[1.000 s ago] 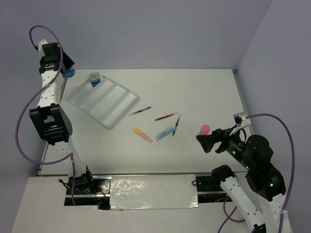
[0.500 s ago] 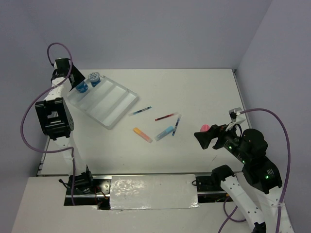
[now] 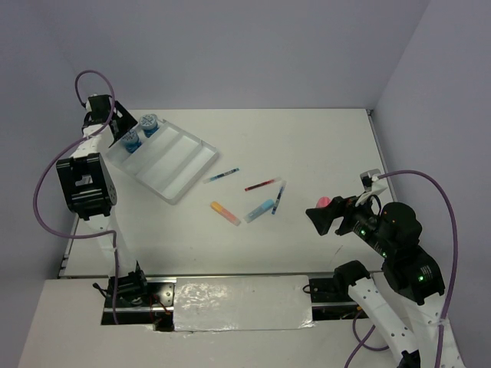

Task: Sort the stationery into containers
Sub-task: Place the stationery in the storage box, then pick up the pen from the center of the board.

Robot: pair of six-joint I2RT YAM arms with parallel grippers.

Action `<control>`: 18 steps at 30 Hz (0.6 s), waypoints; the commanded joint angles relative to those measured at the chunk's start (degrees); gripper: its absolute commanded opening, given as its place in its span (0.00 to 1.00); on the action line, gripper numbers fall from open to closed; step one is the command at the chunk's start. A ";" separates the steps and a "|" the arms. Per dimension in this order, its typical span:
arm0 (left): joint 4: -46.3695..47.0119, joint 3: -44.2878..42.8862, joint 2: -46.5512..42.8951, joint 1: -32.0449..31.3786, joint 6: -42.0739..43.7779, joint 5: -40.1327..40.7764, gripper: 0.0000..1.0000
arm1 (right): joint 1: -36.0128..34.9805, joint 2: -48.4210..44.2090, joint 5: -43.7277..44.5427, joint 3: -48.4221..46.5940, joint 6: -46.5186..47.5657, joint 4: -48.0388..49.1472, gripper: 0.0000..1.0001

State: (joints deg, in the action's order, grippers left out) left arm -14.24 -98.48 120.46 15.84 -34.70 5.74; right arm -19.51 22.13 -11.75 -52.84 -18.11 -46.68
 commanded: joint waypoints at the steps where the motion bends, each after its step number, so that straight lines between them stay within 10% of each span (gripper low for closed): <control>1: 2.46 -1.10 -2.95 0.07 0.42 0.59 0.99 | -0.18 0.81 -0.91 -0.77 0.97 2.73 1.00; 9: 4.97 -1.55 -10.50 -5.36 8.57 0.61 0.99 | -0.18 0.37 -1.00 -0.34 0.71 3.52 1.00; 18: -0.42 2.06 -13.07 -34.62 47.08 -17.96 0.99 | -0.18 0.20 -5.21 1.07 -0.88 6.25 1.00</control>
State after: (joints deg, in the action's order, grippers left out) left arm -10.85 -98.39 107.48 -14.06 -0.97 -7.01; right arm -19.51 22.15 -14.92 -52.03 -18.59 -43.75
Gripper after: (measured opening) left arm 0.994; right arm 0.997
